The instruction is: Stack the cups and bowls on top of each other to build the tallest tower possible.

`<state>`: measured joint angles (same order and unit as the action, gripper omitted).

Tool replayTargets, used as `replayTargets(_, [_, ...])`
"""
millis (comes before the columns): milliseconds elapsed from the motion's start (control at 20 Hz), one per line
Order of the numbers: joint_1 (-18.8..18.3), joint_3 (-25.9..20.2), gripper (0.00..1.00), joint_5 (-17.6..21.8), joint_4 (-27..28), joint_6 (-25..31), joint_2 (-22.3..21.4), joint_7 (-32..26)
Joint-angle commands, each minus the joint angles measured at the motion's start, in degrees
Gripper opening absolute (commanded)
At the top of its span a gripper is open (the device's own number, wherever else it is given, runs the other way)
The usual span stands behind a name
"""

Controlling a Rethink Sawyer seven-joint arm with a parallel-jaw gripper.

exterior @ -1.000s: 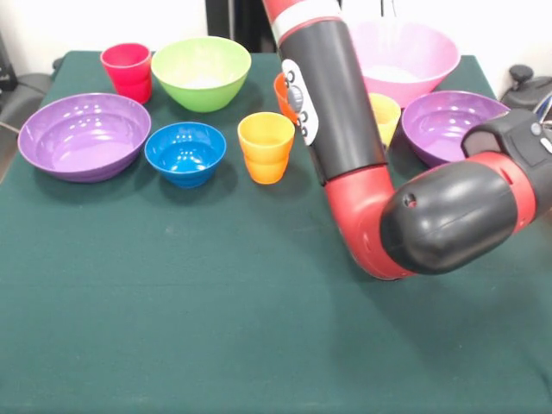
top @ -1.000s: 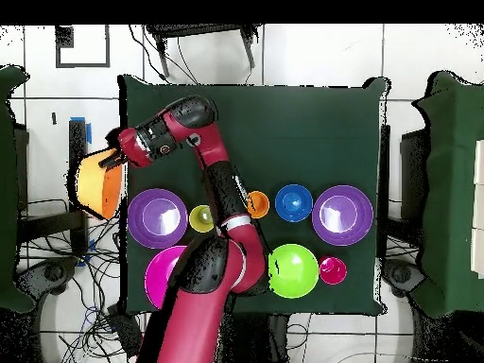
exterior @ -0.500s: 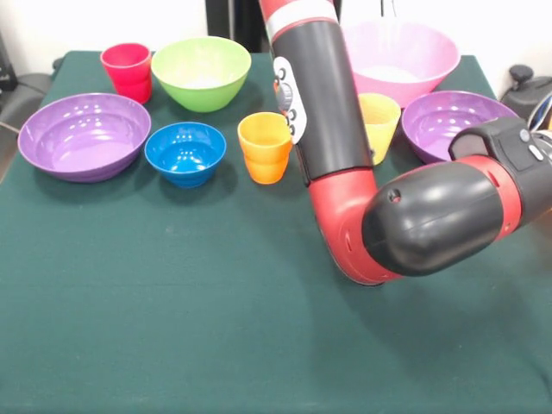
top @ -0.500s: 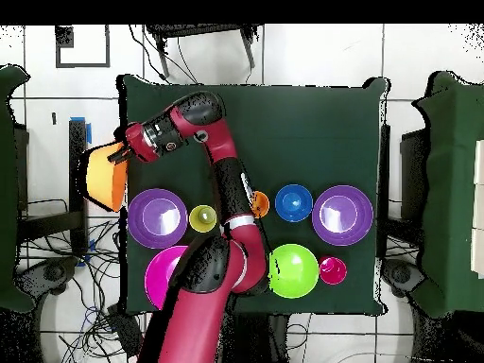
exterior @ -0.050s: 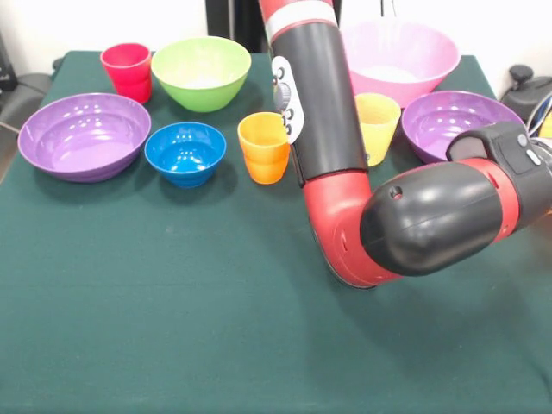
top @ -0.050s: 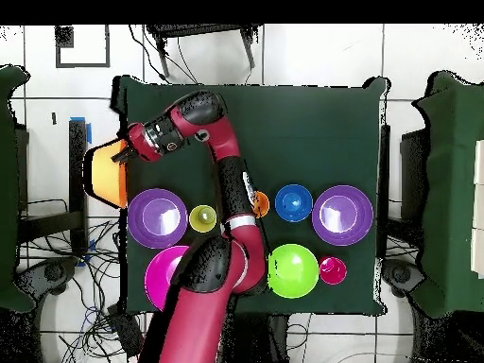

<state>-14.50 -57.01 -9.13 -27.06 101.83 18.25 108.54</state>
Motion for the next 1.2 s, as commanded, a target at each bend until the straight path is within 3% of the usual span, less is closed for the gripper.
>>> replayTargets(50, [-2.7, -5.9, 0.00, 8.5, 4.6, 9.7, 1.8, -3.5])
replayTargets(350, [-4.8, -11.4, 0.00, 18.8, 7.0, 13.4, 1.9, -4.1])
replayTargets(600, [-6.7, -18.1, 0.00, 31.6, 10.0, 15.3, 2.0, -5.8])
replayTargets(1000, [-8.7, -34.4, 0.00, 51.7, 14.5, 17.5, 4.1, -10.3])
replayTargets(1200, [-9.4, -43.7, 0.00, 63.7, 17.3, 18.6, 4.7, -13.8])
